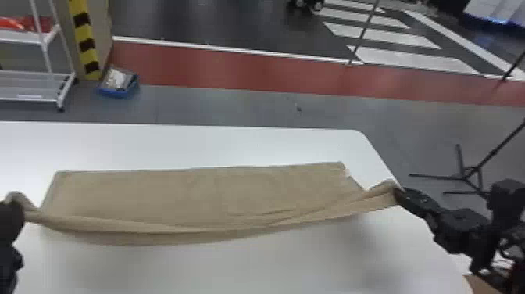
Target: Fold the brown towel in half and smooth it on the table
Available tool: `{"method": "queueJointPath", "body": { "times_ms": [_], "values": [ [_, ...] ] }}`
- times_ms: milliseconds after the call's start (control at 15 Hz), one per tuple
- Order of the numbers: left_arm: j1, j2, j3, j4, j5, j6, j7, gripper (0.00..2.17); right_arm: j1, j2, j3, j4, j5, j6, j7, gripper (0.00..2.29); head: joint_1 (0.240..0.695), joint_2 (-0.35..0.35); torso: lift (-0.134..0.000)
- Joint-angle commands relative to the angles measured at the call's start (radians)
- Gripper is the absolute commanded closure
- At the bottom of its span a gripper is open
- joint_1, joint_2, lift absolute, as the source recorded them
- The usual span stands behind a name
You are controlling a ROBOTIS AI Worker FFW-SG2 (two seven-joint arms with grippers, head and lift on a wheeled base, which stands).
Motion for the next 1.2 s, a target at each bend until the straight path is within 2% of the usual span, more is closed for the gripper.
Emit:
{"method": "queueJointPath", "body": {
  "times_ms": [0,133,267,400,800,1000,1133],
  "values": [
    [-0.077,-0.005,-0.016,0.019,-0.004,0.074,-0.009,1.44,-0.074,0.01,0.008,-0.01,0.056,0.126,-0.001,1.38,0.695,-0.272,-0.12],
    [-0.174,-0.006,-0.019,0.076,0.004,0.111,-0.007,1.44,-0.133,0.029,0.017,0.019,0.113,0.178,-0.003,1.38,0.695,-0.279,-0.12],
    [-0.274,-0.009,-0.021,0.173,0.007,0.191,0.0,1.44,-0.212,0.026,0.051,0.109,0.177,0.215,-0.007,1.38,0.695,-0.277,-0.12],
    [-0.33,-0.014,-0.021,0.269,0.006,0.191,0.0,1.44,-0.267,0.017,0.094,0.192,0.219,0.212,-0.012,1.38,0.695,-0.265,-0.12],
    [-0.445,-0.021,-0.031,0.403,0.002,0.191,0.002,1.44,-0.407,-0.002,0.132,0.303,0.22,0.215,-0.015,1.38,0.695,-0.229,-0.12],
    [-0.499,-0.021,-0.028,0.449,0.004,0.191,0.0,1.44,-0.48,-0.005,0.16,0.323,0.222,0.267,-0.017,1.38,0.695,-0.212,-0.12],
    [-0.553,-0.021,-0.033,0.522,0.002,0.191,0.0,1.44,-0.546,-0.011,0.196,0.405,0.253,0.279,-0.02,1.38,0.695,-0.2,-0.12]
  ]
}}
